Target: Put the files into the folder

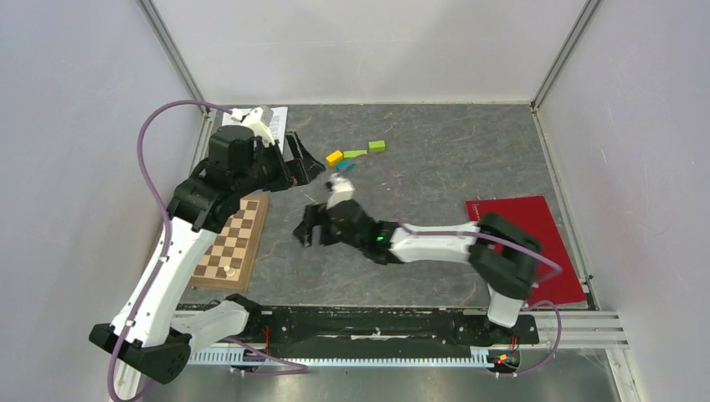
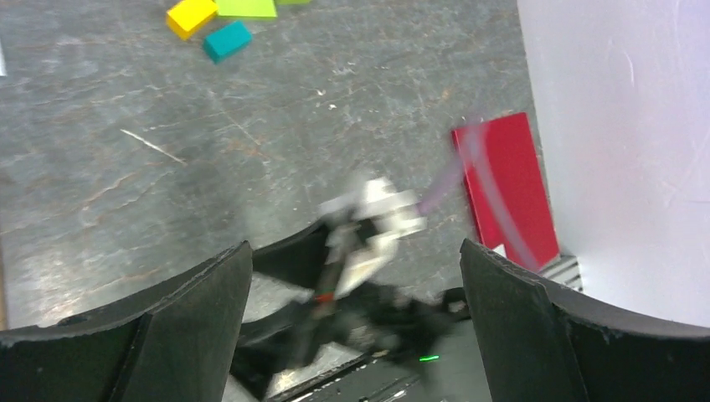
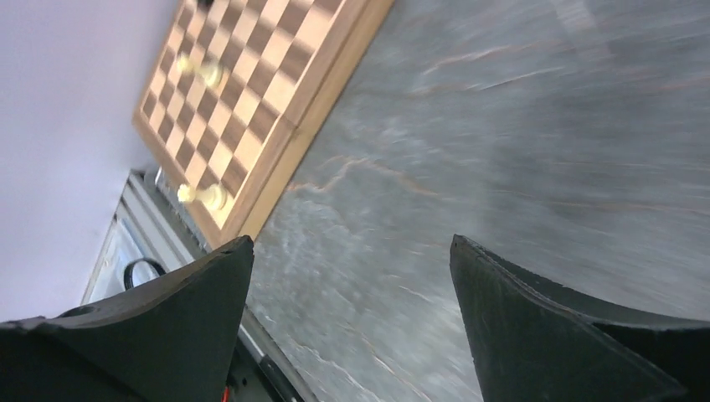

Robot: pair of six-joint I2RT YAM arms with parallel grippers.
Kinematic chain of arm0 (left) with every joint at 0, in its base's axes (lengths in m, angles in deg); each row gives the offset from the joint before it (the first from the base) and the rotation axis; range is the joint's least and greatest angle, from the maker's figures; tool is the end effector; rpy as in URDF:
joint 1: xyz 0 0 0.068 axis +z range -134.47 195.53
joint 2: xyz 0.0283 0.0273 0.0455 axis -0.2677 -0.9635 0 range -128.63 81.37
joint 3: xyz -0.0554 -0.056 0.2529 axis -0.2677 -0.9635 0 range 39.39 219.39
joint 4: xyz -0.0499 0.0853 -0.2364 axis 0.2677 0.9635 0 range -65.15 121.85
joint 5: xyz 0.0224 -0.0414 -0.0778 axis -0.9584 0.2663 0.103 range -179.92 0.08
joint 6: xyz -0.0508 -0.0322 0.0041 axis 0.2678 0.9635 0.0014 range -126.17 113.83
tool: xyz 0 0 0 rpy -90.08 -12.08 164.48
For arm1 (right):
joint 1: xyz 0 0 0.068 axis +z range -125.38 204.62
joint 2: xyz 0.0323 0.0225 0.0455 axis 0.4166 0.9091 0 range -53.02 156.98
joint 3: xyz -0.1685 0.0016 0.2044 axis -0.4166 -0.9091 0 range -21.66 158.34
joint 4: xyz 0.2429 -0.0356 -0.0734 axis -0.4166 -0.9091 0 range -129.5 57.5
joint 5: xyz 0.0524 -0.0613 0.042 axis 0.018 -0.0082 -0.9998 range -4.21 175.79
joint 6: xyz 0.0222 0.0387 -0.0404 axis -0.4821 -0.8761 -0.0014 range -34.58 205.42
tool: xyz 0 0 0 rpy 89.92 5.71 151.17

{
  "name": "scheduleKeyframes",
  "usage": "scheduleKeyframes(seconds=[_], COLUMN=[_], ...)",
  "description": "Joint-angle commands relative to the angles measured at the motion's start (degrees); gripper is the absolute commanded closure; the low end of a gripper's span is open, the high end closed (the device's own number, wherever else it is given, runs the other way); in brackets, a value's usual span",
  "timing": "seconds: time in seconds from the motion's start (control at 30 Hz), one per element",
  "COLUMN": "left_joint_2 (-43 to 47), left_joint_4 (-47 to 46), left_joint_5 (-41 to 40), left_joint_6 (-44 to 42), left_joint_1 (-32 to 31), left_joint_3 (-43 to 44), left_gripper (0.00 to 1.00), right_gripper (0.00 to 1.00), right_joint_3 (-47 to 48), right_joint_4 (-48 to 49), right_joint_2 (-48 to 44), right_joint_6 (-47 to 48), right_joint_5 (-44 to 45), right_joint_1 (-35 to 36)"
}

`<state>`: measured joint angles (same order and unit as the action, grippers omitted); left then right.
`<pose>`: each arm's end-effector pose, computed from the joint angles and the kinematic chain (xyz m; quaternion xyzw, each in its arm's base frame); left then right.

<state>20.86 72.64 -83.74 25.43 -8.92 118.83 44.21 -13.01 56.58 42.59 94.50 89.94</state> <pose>0.1844 -0.0891 0.4134 -0.0262 0.8598 -0.2796 0.4265 0.1847 0.3861 0.1839 -0.1229 0.8294 0.4009 0.3691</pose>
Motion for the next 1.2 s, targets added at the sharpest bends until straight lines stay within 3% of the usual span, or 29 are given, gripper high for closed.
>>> scheduleKeyframes(seconds=[0.0, 0.23, 0.37, 0.47, 0.63, 0.8, 0.93, 1.17], left_joint_2=[-1.96, -4.48, -6.03, -7.50, -9.23, -9.13, -9.07, -8.32], left_joint_4=[-9.13, -12.69, -13.91, -14.54, -15.27, -14.98, -14.39, -14.79], left_joint_5=[7.38, 10.37, 11.53, 10.94, 10.74, 10.63, 11.04, 10.01], left_joint_6=[4.33, 4.95, 4.71, 4.69, 5.32, 4.31, 3.60, 3.51], left_joint_1=[-0.05, -1.97, -4.91, -8.55, -12.99, -13.35, -13.35, -13.35], left_joint_3=[-3.06, -9.42, -11.22, -11.99, -12.81, -13.12, -13.57, -15.69], left_gripper=[0.00, 0.00, 0.00, 0.00, 0.00, 0.00, 0.00, 0.00], right_gripper=[0.09, 0.02, 0.02, 0.02, 0.02, 0.02, 0.02, 0.02], right_joint_3=[-12.78, -30.51, -36.32, -39.91, -43.04, -47.89, -51.35, -59.13], right_joint_4=[-8.72, -29.43, -36.25, -36.65, -34.23, -28.81, -25.32, -17.30], right_joint_2=[-18.65, -44.81, -53.84, -58.18, -57.15, -57.94, -58.47, -57.08], right_joint_6=[1.76, -2.06, -2.65, -0.08, 3.59, 3.99, 3.27, -3.92], right_joint_5=[12.50, 32.11, 33.70, 32.13, 24.59, 20.11, 15.05, 4.41], right_joint_1=[-6.41, -17.98, -27.87, -37.16, -52.95, -62.49, -67.10, -67.10])
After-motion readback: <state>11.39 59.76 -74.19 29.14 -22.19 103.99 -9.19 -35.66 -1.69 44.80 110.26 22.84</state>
